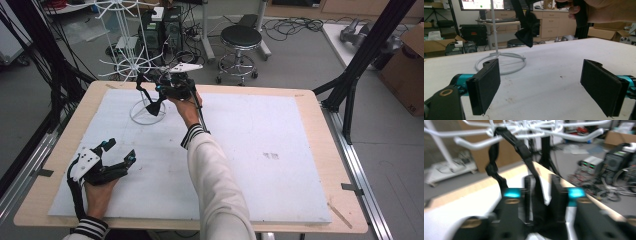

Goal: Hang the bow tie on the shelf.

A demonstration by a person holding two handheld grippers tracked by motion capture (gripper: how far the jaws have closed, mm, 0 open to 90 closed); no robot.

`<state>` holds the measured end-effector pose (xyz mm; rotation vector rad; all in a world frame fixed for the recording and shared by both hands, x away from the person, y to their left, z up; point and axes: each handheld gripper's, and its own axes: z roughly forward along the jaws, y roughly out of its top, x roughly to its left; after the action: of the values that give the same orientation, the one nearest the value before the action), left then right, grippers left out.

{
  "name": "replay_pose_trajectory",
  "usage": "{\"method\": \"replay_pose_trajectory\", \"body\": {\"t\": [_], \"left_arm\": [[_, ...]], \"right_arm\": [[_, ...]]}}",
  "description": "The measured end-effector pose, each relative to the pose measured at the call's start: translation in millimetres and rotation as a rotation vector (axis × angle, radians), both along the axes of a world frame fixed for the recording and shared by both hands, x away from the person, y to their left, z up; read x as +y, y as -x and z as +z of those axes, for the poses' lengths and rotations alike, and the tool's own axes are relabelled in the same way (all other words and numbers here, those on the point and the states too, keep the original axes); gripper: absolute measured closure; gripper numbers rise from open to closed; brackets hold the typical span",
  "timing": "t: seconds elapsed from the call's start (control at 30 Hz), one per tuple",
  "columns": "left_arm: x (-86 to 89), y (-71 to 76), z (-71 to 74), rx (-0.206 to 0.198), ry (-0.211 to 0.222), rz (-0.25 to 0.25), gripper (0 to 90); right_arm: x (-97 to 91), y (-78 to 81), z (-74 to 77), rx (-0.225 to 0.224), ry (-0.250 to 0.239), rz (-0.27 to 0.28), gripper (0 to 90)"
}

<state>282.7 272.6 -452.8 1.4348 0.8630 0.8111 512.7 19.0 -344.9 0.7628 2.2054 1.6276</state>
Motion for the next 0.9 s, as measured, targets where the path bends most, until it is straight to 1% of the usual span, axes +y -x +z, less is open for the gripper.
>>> {"method": "replay_pose_trajectory", "body": {"t": [0.03,0.1,0.13,0.17,0.2,0.23,0.27,0.33,0.37,0.4,0.43,0.47,0.5,0.53,0.57,0.6,0.63,0.67,0.7,0.73,0.77,0.8,0.83,0.87,0.9], "left_arm": [[0.2,-0.1,-0.1,0.002,0.003,0.001,16.5],[0.2,0.0,-0.1,0.001,0.004,0.001,16.5],[0.2,0.0,-0.1,0.0,0.004,0.001,16.5],[0.2,0.0,-0.1,0.0,0.004,0.001,16.5],[0.1,0.1,-0.2,-0.002,0.005,0.001,16.5],[0.1,0.1,-0.3,-0.003,0.008,0.0,16.5],[0.5,0.1,-0.3,-0.004,0.008,0.001,16.5],[1.0,-0.1,-0.3,-0.002,0.015,0.001,16.5],[1.1,-0.1,-0.3,-0.002,0.016,0.0,16.5],[1.1,0.1,-0.3,-0.002,0.016,0.001,16.4],[1.2,0.4,-0.3,-0.005,0.015,0.0,16.4],[1.1,0.4,-0.3,-0.004,0.015,0.001,16.4],[1.4,0.5,-0.4,-0.005,0.014,0.0,16.4],[1.4,0.4,-0.4,-0.008,0.016,0.0,16.3],[1.4,0.6,-0.4,-0.005,0.018,0.002,16.3],[1.7,0.5,-0.4,-0.004,0.018,0.003,16.3],[1.7,0.5,-0.4,-0.005,0.018,0.002,16.3],[1.2,0.4,-0.5,-0.007,0.02,0.003,16.3],[1.2,0.4,-0.4,-0.007,0.016,0.001,16.3],[1.0,0.5,-0.4,-0.005,0.014,0.001,16.3],[0.9,0.5,-0.3,-0.005,0.013,0.002,16.3],[0.6,0.6,-0.4,-0.005,0.015,0.002,16.3],[0.9,0.5,-0.3,-0.005,0.012,0.002,16.3],[1.0,0.5,-0.3,-0.005,0.013,0.002,16.3],[1.0,0.4,-0.4,-0.005,0.014,0.002,16.3]], "right_arm": [[2.0,1.1,-0.8,0.004,0.011,-0.023,36.6],[3.0,3.2,-1.1,0.033,0.037,-0.058,22.3],[2.7,3.7,-0.7,0.041,0.042,-0.063,15.3],[1.9,4.3,0.0,0.05,0.047,-0.069,9.5],[1.9,4.3,0.0,0.05,0.047,-0.069,9.5],[-1.2,7.9,3.9,0.067,0.058,-0.075,7.2],[-3.1,10.5,6.3,0.064,0.054,-0.078,0.5],[-10.1,18.5,10.7,0.048,0.03,-0.087,0.5],[-10.1,18.5,10.7,0.048,0.03,-0.087,0.5],[-20.5,29.6,14.5,0.028,0.019,-0.093,0.5],[-26.0,35.9,16.2,0.023,0.019,-0.104,0.5],[-26.0,35.9,16.2,0.023,0.019,-0.104,0.5],[-33.1,43.7,17.2,0.0,0.005,-0.102,0.5],[-39.9,49.5,20.8,0.012,0.029,-0.099,0.4],[-54.6,66.1,25.7,-0.034,0.034,-0.116,0.4],[-63.0,72.8,30.1,-0.035,0.045,-0.098,0.5],[-63.0,72.8,30.1,-0.035,0.045,-0.098,0.5],[-69.6,78.5,34.8,-0.03,0.06,-0.1,0.5],[-77.1,86.9,38.3,-0.052,0.047,-0.104,0.5],[-85.7,96.3,40.9,-0.094,0.024,-0.097,0.5],[-94.1,104.9,43.1,-0.125,0.007,-0.089,0.5],[-102.2,112.3,45.0,-0.136,0.0,-0.093,0.5],[-120.4,126.0,47.1,-0.139,-0.013,-0.092,0.5],[-120.4,126.0,47.1,-0.139,-0.013,-0.092,0.5],[-141.3,140.9,47.3,-0.162,-0.012,-0.114,0.5]]}}
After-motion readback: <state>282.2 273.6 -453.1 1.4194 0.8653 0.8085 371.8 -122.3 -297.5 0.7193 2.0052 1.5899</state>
